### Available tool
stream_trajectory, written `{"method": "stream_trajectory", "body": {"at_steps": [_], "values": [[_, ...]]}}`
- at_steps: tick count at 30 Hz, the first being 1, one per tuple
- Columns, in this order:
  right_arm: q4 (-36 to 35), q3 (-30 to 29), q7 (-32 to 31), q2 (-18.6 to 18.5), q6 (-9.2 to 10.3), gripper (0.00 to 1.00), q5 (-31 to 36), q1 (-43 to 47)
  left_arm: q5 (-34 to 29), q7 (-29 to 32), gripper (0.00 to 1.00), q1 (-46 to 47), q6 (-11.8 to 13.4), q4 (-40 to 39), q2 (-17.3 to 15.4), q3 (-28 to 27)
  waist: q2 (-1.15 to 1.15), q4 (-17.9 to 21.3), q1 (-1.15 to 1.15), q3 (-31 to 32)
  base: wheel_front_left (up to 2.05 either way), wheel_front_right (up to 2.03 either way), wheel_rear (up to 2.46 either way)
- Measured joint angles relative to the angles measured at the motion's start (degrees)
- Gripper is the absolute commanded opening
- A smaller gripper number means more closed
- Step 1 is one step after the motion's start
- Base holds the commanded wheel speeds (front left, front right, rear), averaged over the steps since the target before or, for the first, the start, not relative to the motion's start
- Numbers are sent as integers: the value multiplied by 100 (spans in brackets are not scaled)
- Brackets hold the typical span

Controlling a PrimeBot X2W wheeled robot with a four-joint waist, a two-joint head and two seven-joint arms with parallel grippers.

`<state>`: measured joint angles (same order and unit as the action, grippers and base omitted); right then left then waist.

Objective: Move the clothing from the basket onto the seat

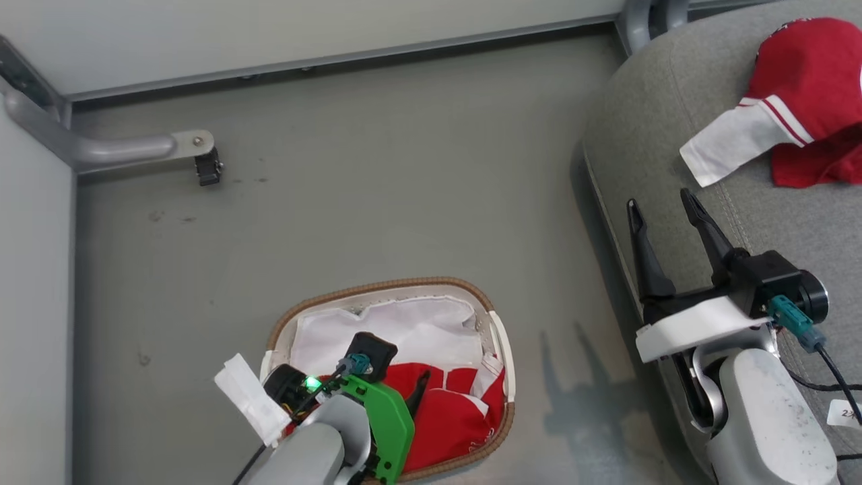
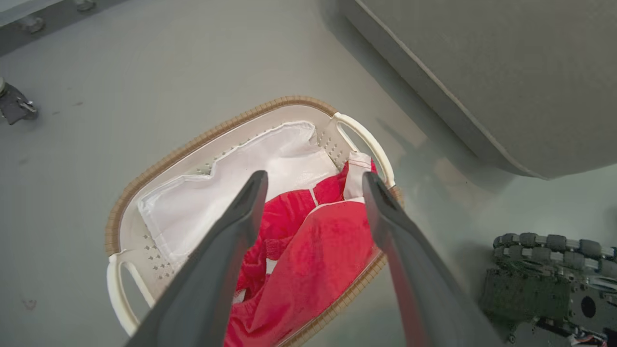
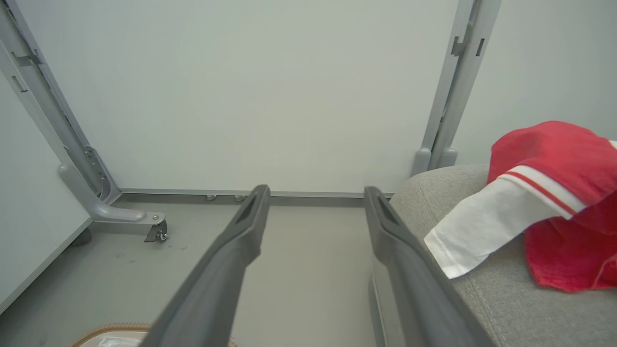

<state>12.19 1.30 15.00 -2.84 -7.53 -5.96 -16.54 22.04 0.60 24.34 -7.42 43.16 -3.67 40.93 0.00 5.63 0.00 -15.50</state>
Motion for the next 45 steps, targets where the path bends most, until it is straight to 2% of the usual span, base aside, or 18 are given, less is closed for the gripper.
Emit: {"method": "stream_trajectory", "body": {"at_steps": [7, 17, 25, 31, 32, 34, 35, 45], "values": [[-255, 127, 0, -1, 0, 100, -163, -360, 630, 308, 100, 684, -5, 691, -433, 853, 0, 382, 0, -705, 0, 0, 0], [-392, 303, 0, -2, 0, 100, -454, -609, 1162, 642, 100, 1180, -5, 1112, -746, 1711, 0, 846, 1, -1701, 0, 0, 0], [-458, 450, 0, 0, 0, 100, -597, -744, 1515, 639, 100, 1440, -5, 1265, -968, 2097, 0, 1135, 1, -2268, 0, 0, 0], [-482, 512, 0, 0, 0, 100, -620, -769, 1838, 770, 100, 1549, -5, 1396, -983, 2243, 0, 1277, 1, -2532, 0, 0, 0], [-480, 515, 0, 1, 0, 100, -622, -774, 1928, 848, 80, 1549, -5, 1396, -981, 2276, 0, 1294, 1, -2561, 0, 0, 0], [-469, 517, 0, 1, 0, 100, -630, -783, 2089, 987, 12, 1549, -5, 1365, -980, 2374, 0, 1318, 1, -2597, 0, 0, 0], [-460, 519, 0, 1, 0, 100, -631, -784, 2118, 1004, 0, 1550, -5, 1338, -983, 2412, 0, 1321, 1, -2602, 0, 0, 0], [-293, 501, 0, 2, 0, 100, -603, -788, 2431, 485, 0, 1572, -5, 1234, -1023, 2614, 0, 1251, 0, -2331, 0, 0, 0]]}}
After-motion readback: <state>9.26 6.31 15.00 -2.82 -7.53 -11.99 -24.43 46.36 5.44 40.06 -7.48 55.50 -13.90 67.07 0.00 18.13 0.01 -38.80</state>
